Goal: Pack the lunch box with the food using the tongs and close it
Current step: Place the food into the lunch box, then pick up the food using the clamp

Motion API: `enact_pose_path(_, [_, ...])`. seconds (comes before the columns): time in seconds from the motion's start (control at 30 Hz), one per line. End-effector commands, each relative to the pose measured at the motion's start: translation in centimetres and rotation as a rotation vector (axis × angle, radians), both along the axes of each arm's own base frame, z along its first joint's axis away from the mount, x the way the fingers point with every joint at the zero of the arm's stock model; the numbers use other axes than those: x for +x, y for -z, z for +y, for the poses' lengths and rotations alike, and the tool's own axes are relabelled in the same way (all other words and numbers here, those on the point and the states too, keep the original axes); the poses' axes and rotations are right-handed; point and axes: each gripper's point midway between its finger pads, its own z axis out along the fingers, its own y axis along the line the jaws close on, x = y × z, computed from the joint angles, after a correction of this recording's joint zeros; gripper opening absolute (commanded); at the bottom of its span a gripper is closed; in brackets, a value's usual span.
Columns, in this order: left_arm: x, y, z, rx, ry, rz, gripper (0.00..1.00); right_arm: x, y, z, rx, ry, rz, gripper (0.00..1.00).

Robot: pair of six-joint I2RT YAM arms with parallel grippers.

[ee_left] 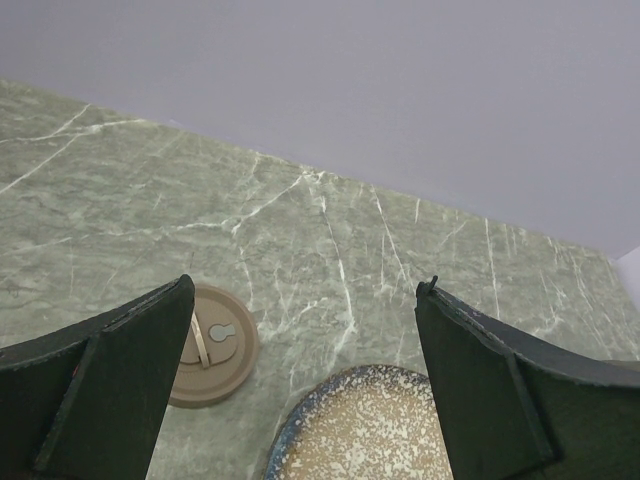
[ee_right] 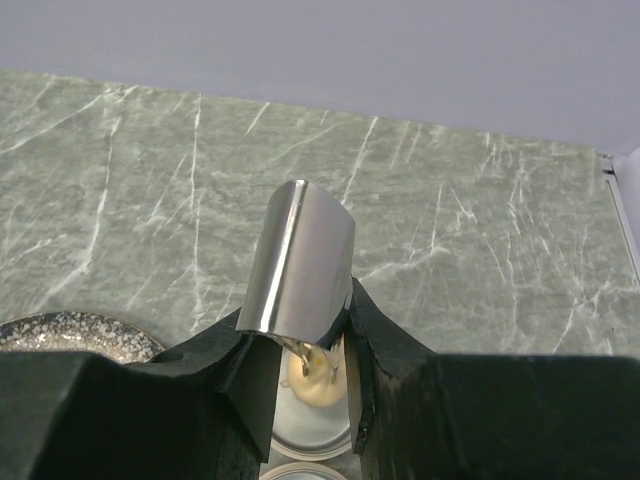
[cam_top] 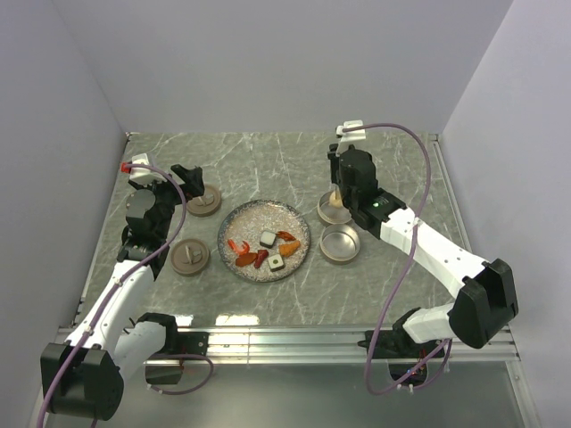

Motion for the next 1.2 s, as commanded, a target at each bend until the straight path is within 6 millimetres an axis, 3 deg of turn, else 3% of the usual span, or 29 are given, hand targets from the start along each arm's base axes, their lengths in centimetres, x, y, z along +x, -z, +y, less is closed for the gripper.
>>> enact_pose_path(0.0, [0.1, -1.6, -0.3, -0.011, 0.020, -0.057, 0.99, 0.3, -1.5, -1.0, 0.043, 0.047, -0.053, 0.32])
enact_pose_path(0.07, [0.2, -1.6, -0.4, -0.010, 0.021, -0.056, 0.99, 0.5, -1.6, -0.9, 0.047, 0.043, -0.055, 0.42])
enact_pose_path(0.27, [0.2, -1.5, -0.3, -0.009, 0.020, -0.053, 1.00, 0.6, -1.6, -0.6, 0.053, 0.026, -0.058, 0.50])
enact_pose_path(0.4, [0.2, -1.4, -0.4, -0.008, 0.021, -0.051, 0.99, 0.3, -2.1, -0.4, 0.071, 0.010, -0.076, 0.50])
enact_pose_path(0.53, [0.2, -1.5, -0.4, -0.012, 0.023, -0.054, 0.99, -1.2, -4.4, 0.9, 0.134, -0.102, -0.142, 0.47])
enact_pose_path(0.67, [0.2, -1.5, -0.4, -0.010, 0.023, -0.054, 0.99, -3.1, -6.4, 3.4, 0.204, -0.227, -0.186, 0.45])
enact_pose_path(0.8, [0.3, -1.3, -0.5, -0.011, 0.024, -0.048, 0.99, -5.7, -7.6, 7.5, 0.225, -0.385, -0.210, 0.45])
enact_pose_path(0.97, [0.4, -1.3, -0.5, -0.012, 0.029, -0.046, 0.99, -7.8, -6.5, 12.5, 0.267, -0.602, -0.181, 0.45])
enact_pose_path(1.17, [0.4, -1.4, -0.6, -0.012, 0.032, -0.048, 0.99, -8.1, -3.7, 16.0, 0.264, -0.714, -0.105, 0.46])
